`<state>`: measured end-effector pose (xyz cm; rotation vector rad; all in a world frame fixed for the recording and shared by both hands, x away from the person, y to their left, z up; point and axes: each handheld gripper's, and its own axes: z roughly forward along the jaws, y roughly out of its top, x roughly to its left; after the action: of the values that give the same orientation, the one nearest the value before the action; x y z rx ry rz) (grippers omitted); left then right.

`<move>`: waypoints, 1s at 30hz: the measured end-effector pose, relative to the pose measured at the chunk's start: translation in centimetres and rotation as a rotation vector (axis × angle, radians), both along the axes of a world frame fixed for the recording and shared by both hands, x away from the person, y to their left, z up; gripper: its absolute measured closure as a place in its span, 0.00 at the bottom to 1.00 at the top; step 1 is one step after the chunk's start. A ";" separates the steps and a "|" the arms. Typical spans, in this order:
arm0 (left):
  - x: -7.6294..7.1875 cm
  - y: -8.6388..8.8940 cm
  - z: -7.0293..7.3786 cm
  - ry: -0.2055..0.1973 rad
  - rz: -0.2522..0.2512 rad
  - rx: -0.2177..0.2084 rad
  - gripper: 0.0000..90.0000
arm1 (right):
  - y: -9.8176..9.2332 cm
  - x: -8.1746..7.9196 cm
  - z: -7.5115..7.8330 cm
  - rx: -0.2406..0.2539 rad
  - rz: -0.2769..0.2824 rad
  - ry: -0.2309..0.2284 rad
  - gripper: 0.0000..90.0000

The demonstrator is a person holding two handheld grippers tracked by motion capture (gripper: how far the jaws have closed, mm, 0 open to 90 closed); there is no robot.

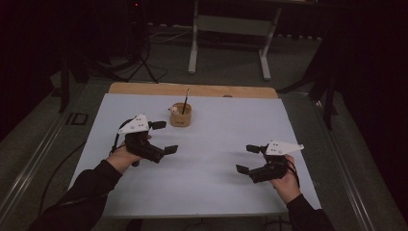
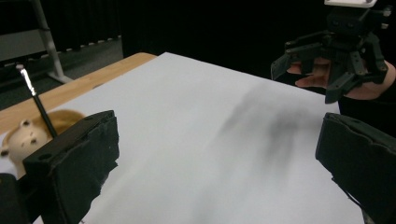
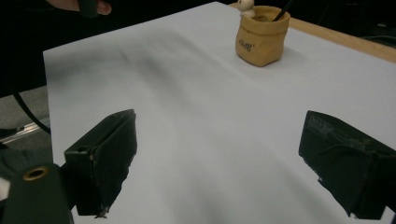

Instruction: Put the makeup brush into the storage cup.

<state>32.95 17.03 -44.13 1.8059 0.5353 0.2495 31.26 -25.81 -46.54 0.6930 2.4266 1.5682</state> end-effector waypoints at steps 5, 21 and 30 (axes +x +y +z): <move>-1.3 1.3 -0.8 -0.008 -0.002 0.007 0.00 | -0.5 -0.1 -0.1 0.015 -0.001 -0.010 0.12; -4.8 3.7 -3.3 -0.043 -0.026 0.021 0.00 | -2.1 -1.1 -1.3 0.011 -0.019 0.012 0.12; -6.2 4.5 -5.4 -0.051 -0.023 0.038 0.00 | -1.7 -1.2 -1.5 0.016 -0.009 0.009 0.12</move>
<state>26.71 21.52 -49.58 1.8366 0.4764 0.2915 30.10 -27.53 -48.00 0.7146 2.4168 1.5861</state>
